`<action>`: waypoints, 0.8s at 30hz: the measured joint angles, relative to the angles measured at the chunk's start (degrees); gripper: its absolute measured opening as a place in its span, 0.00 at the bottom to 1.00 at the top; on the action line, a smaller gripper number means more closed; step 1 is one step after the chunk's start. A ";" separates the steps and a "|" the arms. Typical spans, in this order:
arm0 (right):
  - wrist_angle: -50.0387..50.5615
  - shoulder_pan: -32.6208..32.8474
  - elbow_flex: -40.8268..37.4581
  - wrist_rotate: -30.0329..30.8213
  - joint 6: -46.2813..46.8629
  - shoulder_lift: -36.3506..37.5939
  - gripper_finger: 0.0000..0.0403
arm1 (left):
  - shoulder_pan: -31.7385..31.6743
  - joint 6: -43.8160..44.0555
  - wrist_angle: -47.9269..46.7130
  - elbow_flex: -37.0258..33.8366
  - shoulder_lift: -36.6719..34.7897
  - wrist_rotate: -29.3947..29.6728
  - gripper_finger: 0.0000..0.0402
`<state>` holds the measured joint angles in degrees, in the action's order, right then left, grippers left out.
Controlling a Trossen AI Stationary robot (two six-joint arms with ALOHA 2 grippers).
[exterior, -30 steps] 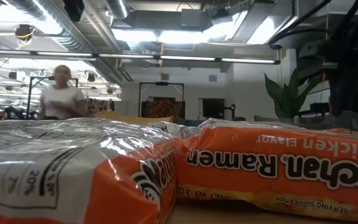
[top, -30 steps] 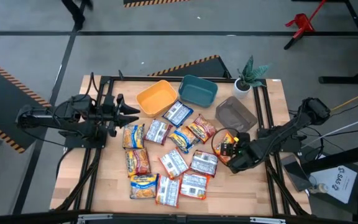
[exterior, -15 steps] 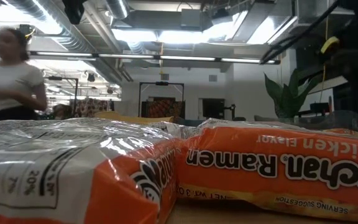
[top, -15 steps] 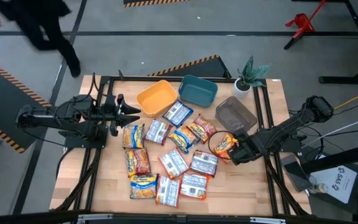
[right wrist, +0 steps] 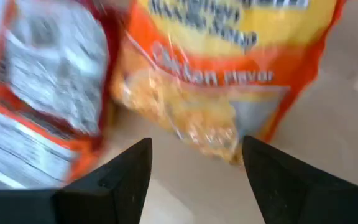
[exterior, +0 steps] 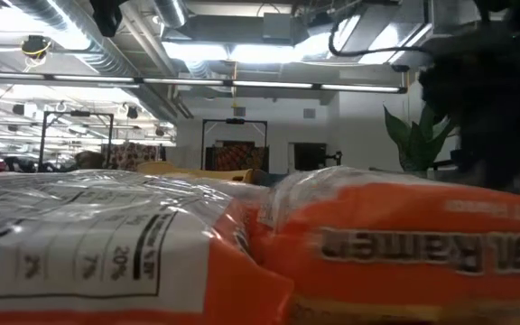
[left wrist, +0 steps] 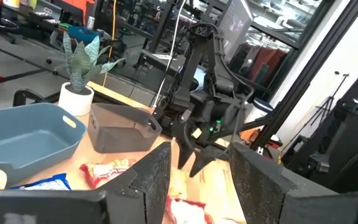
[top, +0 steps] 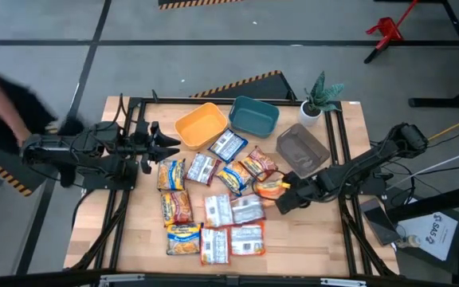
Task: Sort Maruchan noodles
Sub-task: Put the top right orange noodle pack into the black bin
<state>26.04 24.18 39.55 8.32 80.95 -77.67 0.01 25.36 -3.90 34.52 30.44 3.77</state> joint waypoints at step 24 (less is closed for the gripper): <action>-2.70 0.16 -6.07 7.34 10.70 -0.86 0.59 | 0.02 4.55 -1.19 0.04 4.11 -0.24 0.39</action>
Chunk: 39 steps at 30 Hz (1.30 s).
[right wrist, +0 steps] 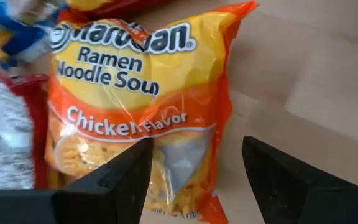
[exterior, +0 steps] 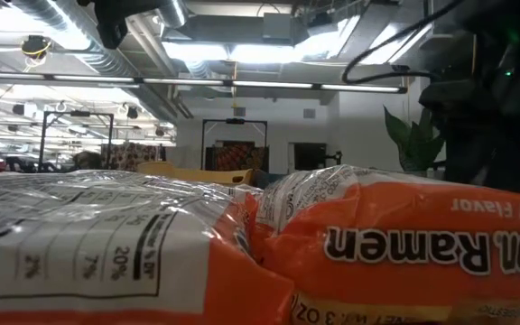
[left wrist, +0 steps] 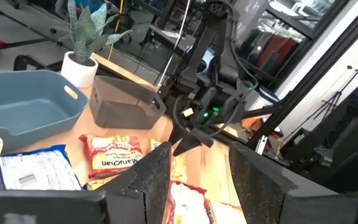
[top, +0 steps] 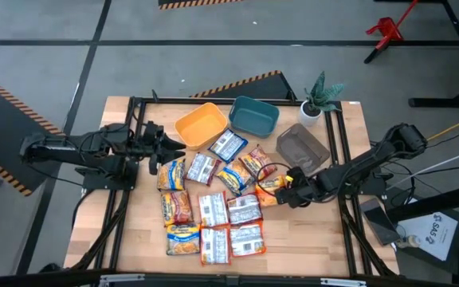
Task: Sort Maruchan noodles
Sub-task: Put the top right orange noodle pack into the black bin
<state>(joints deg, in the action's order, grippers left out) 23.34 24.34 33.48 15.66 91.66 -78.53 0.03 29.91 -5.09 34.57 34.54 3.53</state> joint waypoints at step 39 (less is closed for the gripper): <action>-23.08 0.00 -1.63 0.99 -0.11 -0.21 0.00 | 0.00 0.02 0.01 0.00 0.00 0.46 0.39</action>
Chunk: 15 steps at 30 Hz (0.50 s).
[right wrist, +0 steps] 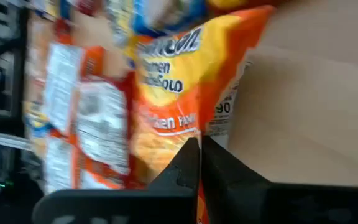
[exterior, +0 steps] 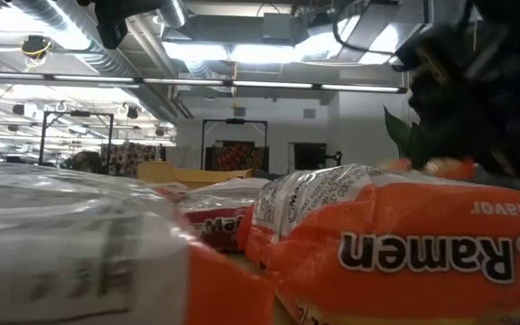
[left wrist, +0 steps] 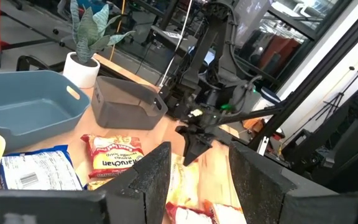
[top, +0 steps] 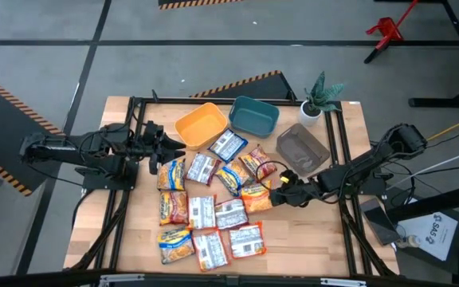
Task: Sort Maruchan noodles
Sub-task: Put the top right orange noodle pack into the black bin
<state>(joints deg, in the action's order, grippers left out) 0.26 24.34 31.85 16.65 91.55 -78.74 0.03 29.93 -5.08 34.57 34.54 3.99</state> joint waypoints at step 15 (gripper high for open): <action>3.03 -7.80 12.71 8.06 -9.16 0.06 0.00 | -0.02 -0.02 0.00 0.00 0.00 0.00 0.39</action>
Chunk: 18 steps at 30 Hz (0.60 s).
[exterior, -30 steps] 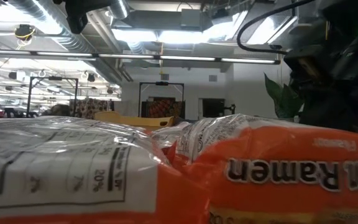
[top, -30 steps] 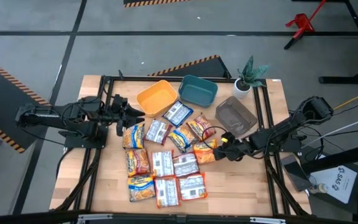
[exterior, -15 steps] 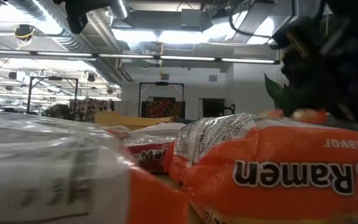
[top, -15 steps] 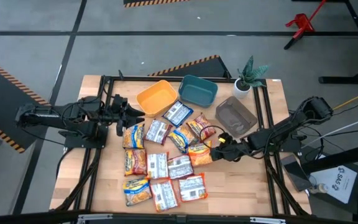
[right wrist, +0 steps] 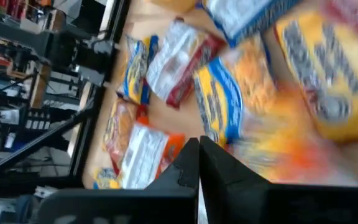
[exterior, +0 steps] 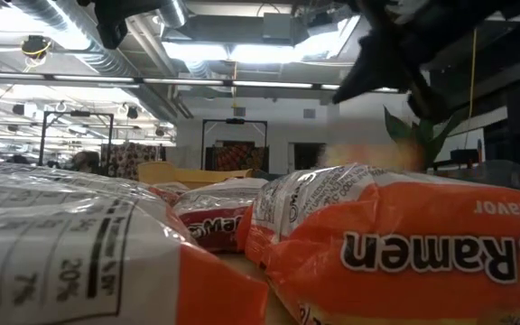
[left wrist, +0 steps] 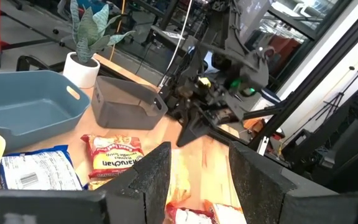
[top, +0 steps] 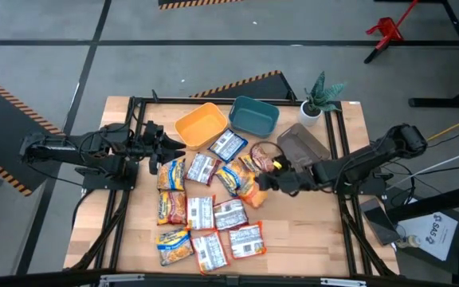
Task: Sort Maruchan noodles
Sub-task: Put the top right orange noodle pack into the black bin
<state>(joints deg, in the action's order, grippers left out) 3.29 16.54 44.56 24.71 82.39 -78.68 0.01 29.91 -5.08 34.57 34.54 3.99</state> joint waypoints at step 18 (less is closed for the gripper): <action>32.79 7.89 5.26 -4.52 16.26 0.07 0.45 | 0.01 2.75 1.92 -0.11 9.25 -0.07 0.40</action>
<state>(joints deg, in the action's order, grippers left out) 36.08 24.42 49.82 20.19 98.64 -78.61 0.02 32.67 -3.16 34.46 43.80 3.91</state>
